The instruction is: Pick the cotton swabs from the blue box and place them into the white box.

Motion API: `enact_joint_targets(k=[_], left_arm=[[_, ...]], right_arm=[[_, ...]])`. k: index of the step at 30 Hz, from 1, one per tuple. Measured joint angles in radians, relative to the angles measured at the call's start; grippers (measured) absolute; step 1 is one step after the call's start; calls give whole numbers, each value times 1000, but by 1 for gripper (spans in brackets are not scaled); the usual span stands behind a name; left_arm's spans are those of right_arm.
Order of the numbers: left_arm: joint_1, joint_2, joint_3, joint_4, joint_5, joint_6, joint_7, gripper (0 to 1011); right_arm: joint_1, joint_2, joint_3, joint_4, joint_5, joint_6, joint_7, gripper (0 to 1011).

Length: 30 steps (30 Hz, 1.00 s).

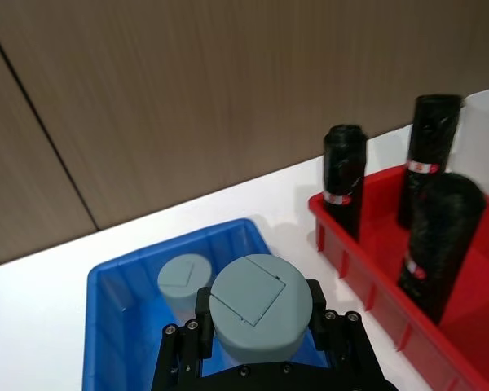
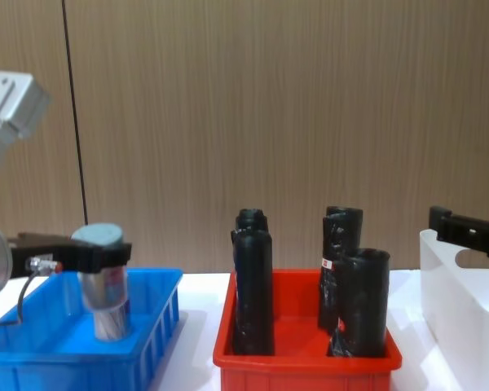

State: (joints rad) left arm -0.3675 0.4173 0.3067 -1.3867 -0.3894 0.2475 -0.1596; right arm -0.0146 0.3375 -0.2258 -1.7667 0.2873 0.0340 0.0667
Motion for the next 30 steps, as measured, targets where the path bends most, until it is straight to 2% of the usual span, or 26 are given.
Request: enact_joint_targets(k=[4,16,22,30], left_arm=[[12,11,-4,-34,-8,-9,-27,668],[43,49,-16,-123,-70,-33,-185,668],[46,57,-18,-138,-101,-36,-256,668],[41,62,-16,-144,-143,-37,-386,666]], right_arm=[[0,0,0,0,0,0,0,1002],[0,0,0,0,0,0,0,1002],[0,0,0,0,0,0,0,1002],[0,0,0,0,0,0,0,1002]])
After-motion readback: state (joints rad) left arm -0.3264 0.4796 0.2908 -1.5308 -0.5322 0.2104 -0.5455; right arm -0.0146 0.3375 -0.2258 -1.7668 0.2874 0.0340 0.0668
